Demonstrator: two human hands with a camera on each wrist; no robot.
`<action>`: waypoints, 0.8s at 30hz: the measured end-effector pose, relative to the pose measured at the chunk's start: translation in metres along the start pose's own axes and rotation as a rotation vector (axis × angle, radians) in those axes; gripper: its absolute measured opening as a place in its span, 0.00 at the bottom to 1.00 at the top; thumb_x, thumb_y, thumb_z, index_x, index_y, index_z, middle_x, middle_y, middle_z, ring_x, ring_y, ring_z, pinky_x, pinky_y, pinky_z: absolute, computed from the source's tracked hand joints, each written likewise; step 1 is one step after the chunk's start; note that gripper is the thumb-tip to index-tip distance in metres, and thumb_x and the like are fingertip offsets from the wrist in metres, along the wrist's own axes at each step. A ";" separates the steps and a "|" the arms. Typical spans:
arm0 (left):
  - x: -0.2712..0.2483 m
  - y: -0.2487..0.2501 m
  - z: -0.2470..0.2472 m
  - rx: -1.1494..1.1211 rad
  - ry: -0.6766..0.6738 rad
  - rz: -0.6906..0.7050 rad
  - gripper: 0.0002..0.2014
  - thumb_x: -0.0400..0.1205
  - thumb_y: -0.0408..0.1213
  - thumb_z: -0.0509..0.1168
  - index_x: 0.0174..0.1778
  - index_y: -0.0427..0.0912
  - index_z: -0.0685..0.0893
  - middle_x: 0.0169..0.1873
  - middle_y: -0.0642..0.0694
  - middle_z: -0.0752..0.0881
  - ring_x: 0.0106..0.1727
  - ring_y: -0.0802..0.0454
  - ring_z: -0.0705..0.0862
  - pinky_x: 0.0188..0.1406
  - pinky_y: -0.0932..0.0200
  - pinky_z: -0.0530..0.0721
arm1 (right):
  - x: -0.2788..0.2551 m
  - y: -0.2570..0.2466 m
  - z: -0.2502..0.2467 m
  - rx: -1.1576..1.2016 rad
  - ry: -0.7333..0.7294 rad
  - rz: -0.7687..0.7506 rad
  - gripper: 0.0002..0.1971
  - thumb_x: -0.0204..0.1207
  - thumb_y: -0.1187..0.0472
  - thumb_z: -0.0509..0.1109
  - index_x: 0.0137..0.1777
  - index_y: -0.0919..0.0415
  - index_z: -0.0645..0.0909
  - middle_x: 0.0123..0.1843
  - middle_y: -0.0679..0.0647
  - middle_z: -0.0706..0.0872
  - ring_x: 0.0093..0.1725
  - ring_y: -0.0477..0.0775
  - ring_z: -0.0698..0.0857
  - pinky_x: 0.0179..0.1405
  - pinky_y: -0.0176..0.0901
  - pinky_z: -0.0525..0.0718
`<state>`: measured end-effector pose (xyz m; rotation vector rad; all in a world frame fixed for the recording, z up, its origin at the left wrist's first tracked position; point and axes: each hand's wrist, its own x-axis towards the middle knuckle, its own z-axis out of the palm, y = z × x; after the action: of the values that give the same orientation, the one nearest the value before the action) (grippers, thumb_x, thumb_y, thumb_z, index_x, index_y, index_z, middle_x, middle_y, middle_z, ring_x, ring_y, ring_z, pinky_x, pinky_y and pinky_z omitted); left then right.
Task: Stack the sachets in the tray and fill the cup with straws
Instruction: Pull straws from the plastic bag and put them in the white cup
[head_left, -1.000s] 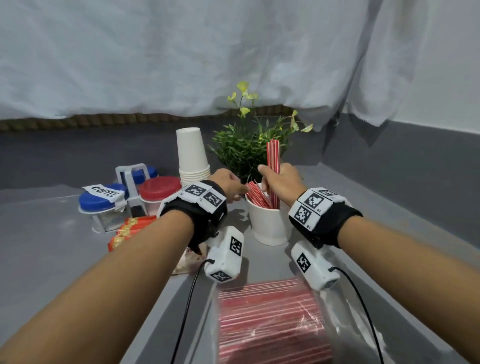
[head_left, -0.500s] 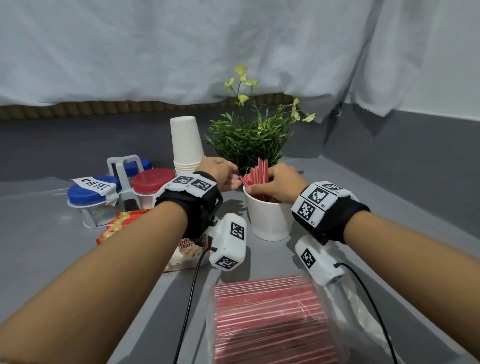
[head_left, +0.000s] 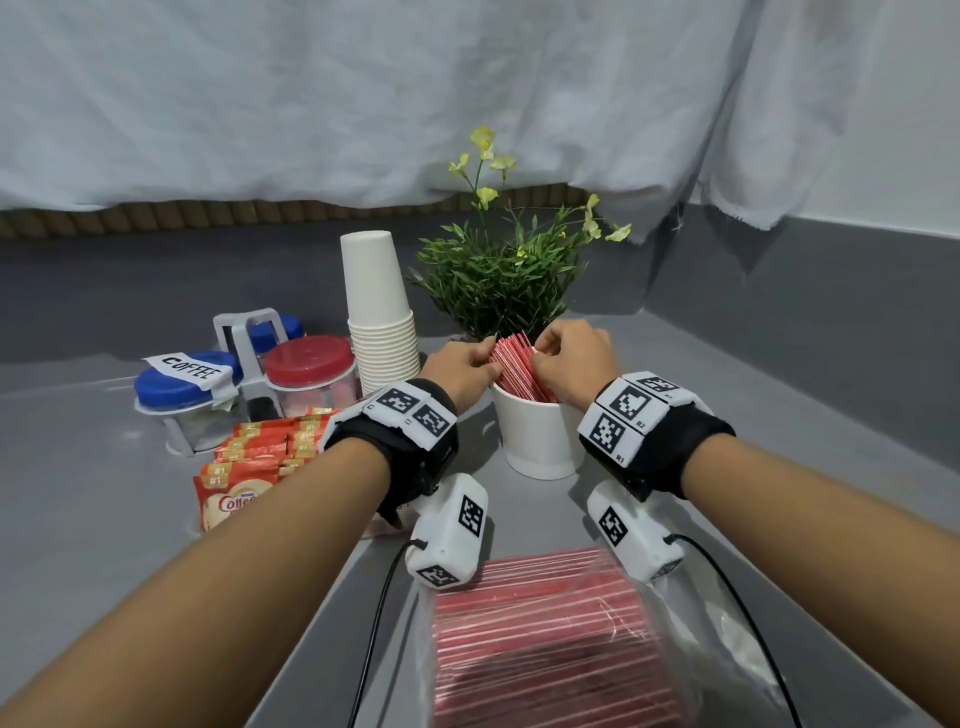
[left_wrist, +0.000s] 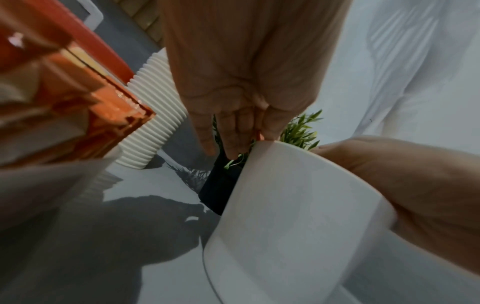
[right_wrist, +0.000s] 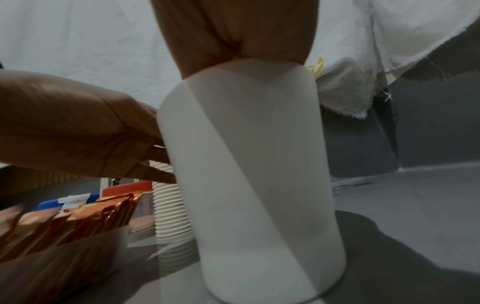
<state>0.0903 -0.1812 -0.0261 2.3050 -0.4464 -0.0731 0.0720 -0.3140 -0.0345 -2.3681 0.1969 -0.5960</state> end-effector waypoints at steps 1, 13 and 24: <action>0.000 0.000 0.000 0.053 -0.015 0.005 0.25 0.85 0.36 0.57 0.79 0.39 0.63 0.78 0.42 0.67 0.79 0.47 0.66 0.77 0.58 0.62 | 0.000 -0.001 0.001 -0.040 -0.025 0.016 0.08 0.75 0.65 0.63 0.50 0.63 0.82 0.54 0.62 0.84 0.62 0.61 0.77 0.55 0.46 0.74; -0.005 -0.001 -0.002 0.023 -0.047 -0.075 0.28 0.85 0.42 0.57 0.81 0.42 0.57 0.78 0.42 0.68 0.78 0.45 0.67 0.79 0.54 0.63 | 0.000 -0.007 -0.007 -0.165 -0.200 -0.069 0.14 0.76 0.62 0.67 0.60 0.58 0.85 0.60 0.59 0.86 0.66 0.58 0.77 0.62 0.44 0.74; -0.084 0.009 -0.009 -0.028 0.041 -0.145 0.21 0.83 0.42 0.61 0.70 0.36 0.72 0.70 0.38 0.75 0.70 0.43 0.74 0.68 0.56 0.70 | -0.059 -0.019 -0.075 0.043 -0.022 -0.030 0.10 0.76 0.66 0.65 0.48 0.69 0.87 0.45 0.60 0.88 0.52 0.57 0.84 0.59 0.43 0.79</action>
<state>0.0103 -0.1520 -0.0199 2.3037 -0.2557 -0.1019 -0.0155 -0.3255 0.0061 -2.3384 0.1384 -0.5828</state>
